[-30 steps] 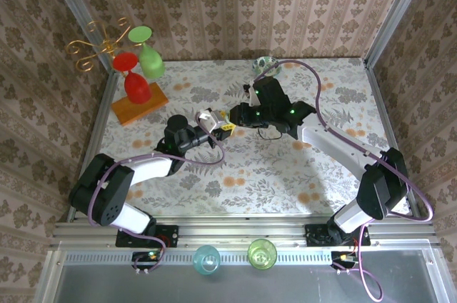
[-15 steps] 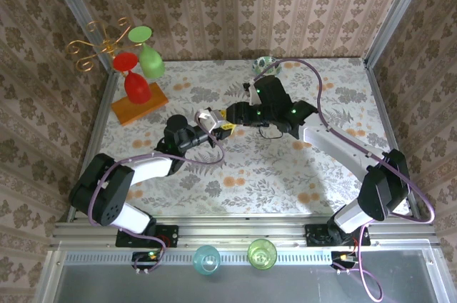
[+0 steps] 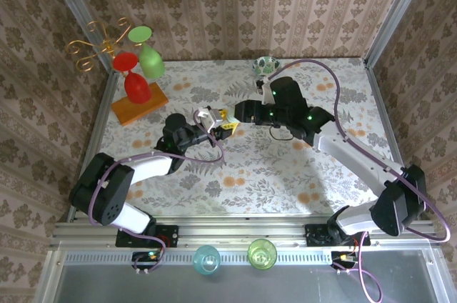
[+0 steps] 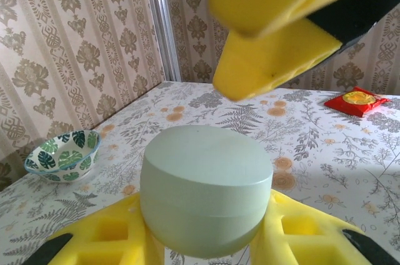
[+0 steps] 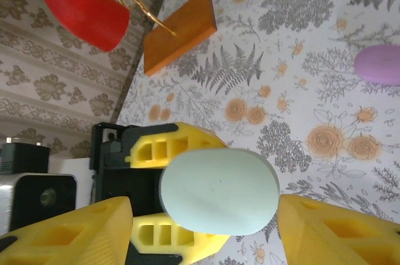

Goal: Insert the wireless bluetooth earbuds into the charging case

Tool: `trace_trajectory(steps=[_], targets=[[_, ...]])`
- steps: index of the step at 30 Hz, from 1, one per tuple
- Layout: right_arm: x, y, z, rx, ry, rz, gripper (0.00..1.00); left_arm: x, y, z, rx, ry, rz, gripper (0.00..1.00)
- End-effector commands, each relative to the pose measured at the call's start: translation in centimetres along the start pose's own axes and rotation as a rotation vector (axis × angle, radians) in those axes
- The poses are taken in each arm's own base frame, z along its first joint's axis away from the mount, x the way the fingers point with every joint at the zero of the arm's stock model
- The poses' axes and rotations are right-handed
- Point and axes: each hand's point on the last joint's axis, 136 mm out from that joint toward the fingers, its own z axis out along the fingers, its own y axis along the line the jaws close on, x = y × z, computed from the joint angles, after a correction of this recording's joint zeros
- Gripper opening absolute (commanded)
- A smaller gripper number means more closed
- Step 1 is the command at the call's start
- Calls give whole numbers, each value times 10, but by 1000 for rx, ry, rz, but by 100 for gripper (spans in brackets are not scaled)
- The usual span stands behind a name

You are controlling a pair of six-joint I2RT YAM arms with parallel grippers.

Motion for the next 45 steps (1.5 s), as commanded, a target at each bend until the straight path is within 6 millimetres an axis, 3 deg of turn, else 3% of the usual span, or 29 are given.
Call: trace_trajectory(steps=[1, 7, 15, 24, 45], targets=[[-16, 8, -15, -30, -87, -41, 65, -17, 2, 3, 24, -49, 3, 26], [-13, 12, -17, -80, -77, -57, 67, -22, 9, 1, -1, -75, -37, 26], [22, -12, -14, -35, -2, -436, 77, -40, 10, -10, 77, -161, -161, 25], [5, -15, -2, -8, -44, -400, 76, -45, -5, -13, 148, -166, -178, 25], [-24, -11, -3, -56, -109, -311, 74, -33, -19, -13, 218, -127, -176, 26]])
